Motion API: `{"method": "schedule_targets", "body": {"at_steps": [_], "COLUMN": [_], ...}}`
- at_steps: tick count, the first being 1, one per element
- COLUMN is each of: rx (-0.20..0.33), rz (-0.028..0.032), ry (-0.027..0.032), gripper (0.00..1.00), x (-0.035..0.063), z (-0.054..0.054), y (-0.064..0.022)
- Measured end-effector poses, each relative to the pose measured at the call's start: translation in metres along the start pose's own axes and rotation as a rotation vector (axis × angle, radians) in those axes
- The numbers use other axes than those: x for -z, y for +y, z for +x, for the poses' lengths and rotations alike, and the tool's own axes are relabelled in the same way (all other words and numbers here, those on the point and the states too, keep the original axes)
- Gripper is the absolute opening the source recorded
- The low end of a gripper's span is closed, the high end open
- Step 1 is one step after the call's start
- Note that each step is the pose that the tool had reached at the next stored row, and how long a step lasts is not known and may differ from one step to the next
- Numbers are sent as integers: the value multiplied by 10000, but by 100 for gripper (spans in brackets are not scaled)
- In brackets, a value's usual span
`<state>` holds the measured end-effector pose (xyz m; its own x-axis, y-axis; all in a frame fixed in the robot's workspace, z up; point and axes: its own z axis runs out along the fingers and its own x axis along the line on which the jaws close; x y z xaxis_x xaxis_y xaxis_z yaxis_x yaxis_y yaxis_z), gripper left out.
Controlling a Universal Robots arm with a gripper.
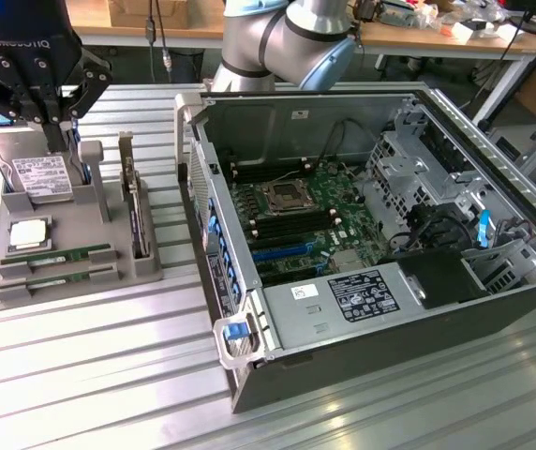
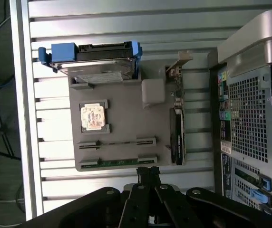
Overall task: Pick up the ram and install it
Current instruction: 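Reach for the ram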
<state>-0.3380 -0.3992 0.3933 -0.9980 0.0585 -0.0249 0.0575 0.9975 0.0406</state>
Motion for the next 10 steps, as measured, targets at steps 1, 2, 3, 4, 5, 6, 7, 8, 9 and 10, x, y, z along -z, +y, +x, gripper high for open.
{"method": "schedule_targets", "body": {"at_steps": [1, 2, 3, 4, 5, 6, 7, 8, 9, 10], "rx": [0, 0, -1, 0, 1, 0, 0, 0, 0, 0], "rz": [1, 1, 1, 0, 0, 0, 0, 0, 0, 0], "ry": [1, 1, 1, 0, 0, 1, 0, 0, 0, 0], "gripper": [11, 11, 11, 11, 11, 11, 11, 11, 11, 11], "x": [2, 3, 4, 4, 4, 4, 4, 4, 4, 5], "z": [40, 71, 125, 143, 144, 145, 145, 145, 145, 145], "y": [-2, -4, -7, -8, -9, -8, -8, -8, -8, -8]}}
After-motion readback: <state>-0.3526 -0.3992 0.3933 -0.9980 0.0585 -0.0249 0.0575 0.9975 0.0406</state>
